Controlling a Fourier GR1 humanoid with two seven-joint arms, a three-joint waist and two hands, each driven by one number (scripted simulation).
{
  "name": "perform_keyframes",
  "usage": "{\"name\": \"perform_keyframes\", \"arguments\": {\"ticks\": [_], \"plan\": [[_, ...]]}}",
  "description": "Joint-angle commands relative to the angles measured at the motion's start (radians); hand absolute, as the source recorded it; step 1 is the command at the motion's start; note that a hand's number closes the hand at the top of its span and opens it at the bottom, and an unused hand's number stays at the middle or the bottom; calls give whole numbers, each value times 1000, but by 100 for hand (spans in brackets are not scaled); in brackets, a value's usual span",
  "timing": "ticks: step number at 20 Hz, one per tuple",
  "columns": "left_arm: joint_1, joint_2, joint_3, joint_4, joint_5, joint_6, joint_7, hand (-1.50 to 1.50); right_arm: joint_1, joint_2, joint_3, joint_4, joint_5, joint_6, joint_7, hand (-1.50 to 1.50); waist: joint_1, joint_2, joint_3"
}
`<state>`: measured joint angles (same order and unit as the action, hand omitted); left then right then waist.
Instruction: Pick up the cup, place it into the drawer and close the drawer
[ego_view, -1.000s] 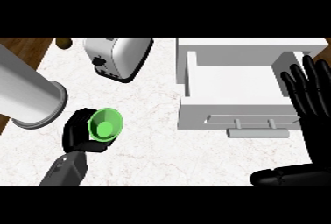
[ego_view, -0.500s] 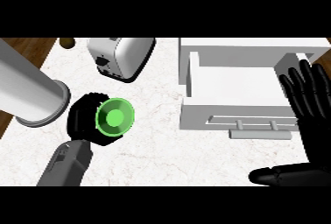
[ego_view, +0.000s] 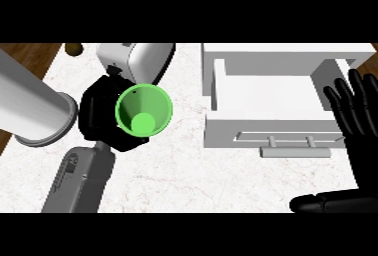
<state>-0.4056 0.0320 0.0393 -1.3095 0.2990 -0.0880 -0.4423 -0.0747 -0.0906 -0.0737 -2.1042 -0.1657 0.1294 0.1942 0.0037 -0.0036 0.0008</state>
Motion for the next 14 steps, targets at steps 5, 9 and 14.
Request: {"name": "perform_keyframes", "arguments": {"ticks": [5,9,14], "plan": [[-189,-31,-64,-108,-50,187,217,150,-5,7,2,46,29,5,-60,-150,-7,3,0],[-314,-31,-72,29,-61,231,198,150,-69,-40,-48,63,-35,24,8,-150,-14,5,-1],[-420,-31,-87,35,-94,280,294,150,20,-8,-8,-6,-20,24,-3,-150,-15,4,-1]]}}
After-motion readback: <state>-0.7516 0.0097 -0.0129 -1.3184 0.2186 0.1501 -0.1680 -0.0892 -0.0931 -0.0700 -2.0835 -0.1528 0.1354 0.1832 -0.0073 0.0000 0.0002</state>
